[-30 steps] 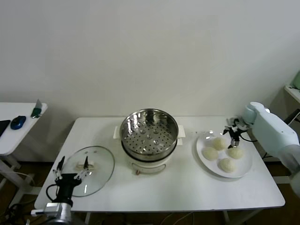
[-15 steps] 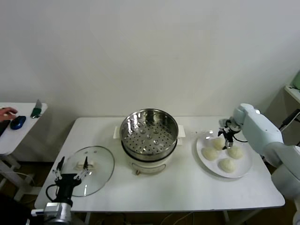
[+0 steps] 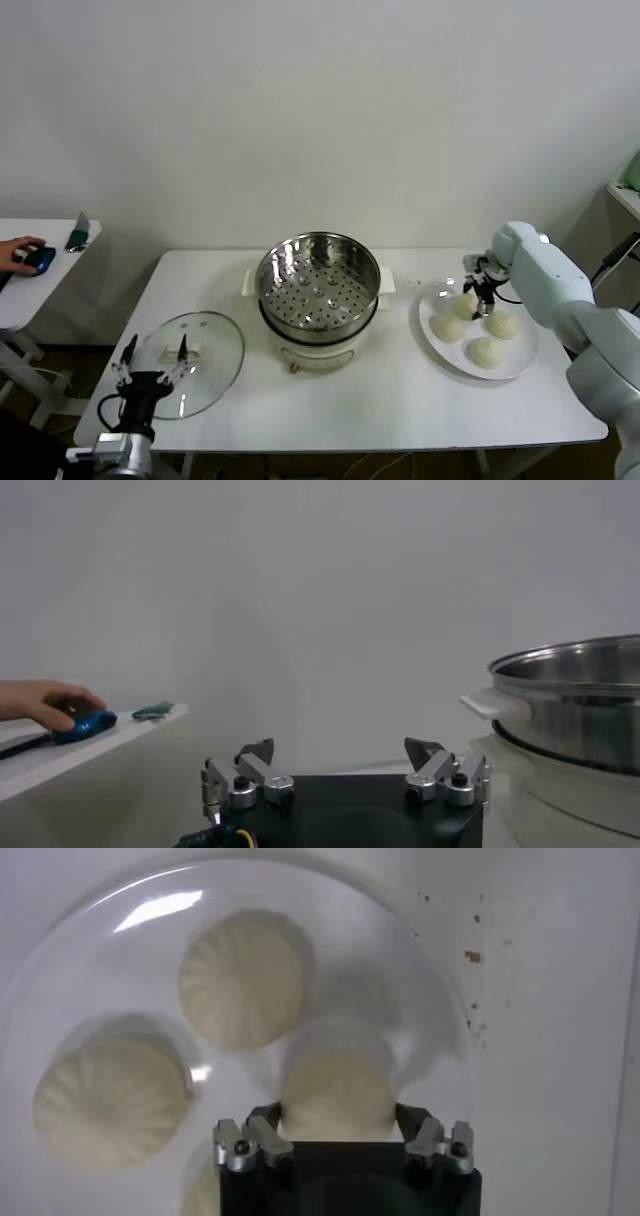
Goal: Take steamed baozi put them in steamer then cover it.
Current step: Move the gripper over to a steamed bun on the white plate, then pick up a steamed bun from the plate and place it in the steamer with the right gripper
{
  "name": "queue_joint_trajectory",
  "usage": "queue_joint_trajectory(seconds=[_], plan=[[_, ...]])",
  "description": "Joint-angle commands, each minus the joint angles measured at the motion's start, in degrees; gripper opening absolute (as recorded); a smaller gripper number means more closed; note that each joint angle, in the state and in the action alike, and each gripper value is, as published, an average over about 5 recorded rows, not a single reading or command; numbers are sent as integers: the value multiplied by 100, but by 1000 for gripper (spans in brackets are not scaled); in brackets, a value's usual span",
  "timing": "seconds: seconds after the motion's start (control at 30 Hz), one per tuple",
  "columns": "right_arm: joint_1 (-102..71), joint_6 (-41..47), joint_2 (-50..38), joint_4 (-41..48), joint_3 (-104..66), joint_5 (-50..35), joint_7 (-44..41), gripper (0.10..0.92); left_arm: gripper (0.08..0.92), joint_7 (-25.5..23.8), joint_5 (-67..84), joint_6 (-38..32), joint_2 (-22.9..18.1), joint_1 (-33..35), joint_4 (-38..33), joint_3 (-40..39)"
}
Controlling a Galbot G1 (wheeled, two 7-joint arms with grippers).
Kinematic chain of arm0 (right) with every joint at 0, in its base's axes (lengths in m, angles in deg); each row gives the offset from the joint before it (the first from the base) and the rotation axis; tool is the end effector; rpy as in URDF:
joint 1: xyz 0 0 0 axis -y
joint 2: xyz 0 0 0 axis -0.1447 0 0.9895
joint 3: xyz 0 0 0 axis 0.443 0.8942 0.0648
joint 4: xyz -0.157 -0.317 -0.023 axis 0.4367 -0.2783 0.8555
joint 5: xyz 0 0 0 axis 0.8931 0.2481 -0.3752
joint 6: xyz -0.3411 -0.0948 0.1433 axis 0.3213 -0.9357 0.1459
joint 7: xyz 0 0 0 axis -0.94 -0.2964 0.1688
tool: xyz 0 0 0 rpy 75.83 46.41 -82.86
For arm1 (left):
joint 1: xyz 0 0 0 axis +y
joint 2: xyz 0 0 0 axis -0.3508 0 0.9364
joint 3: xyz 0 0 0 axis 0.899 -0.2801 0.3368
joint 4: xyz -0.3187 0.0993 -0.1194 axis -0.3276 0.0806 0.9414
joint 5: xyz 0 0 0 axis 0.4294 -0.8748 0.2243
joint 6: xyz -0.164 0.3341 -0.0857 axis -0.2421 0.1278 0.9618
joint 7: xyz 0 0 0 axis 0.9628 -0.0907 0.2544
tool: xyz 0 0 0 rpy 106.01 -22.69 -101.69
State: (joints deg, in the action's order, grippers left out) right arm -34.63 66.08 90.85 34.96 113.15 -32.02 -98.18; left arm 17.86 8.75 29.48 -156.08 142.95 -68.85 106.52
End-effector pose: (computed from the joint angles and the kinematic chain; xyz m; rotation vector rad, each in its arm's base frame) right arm 0.6460 -0.2144 -0.2546 1.1713 -1.3022 1.3460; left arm 0.1876 0.0968 -0.3425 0.1862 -3.0624 -0.2536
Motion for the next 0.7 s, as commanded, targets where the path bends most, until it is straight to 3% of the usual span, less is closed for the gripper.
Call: queue_joint_trajectory(seconds=[0.03,0.27,0.43,0.7], plan=[[15,-22,58,71,-62,121,-17,728,823,14,1,-13,-12,20,-4,-1],[92,-57,-28,-140,-14,33,-88,702,823,26,12,-19,-18,56,-26,6],[420,-179,-289,-772,682,-504,-233,696,823,30,27,-18,-24,90,-60,15],[1896,-1093,-121,-1401,2310,-1173,-482,696,823,-70,21,8,6,194,-143,36]])
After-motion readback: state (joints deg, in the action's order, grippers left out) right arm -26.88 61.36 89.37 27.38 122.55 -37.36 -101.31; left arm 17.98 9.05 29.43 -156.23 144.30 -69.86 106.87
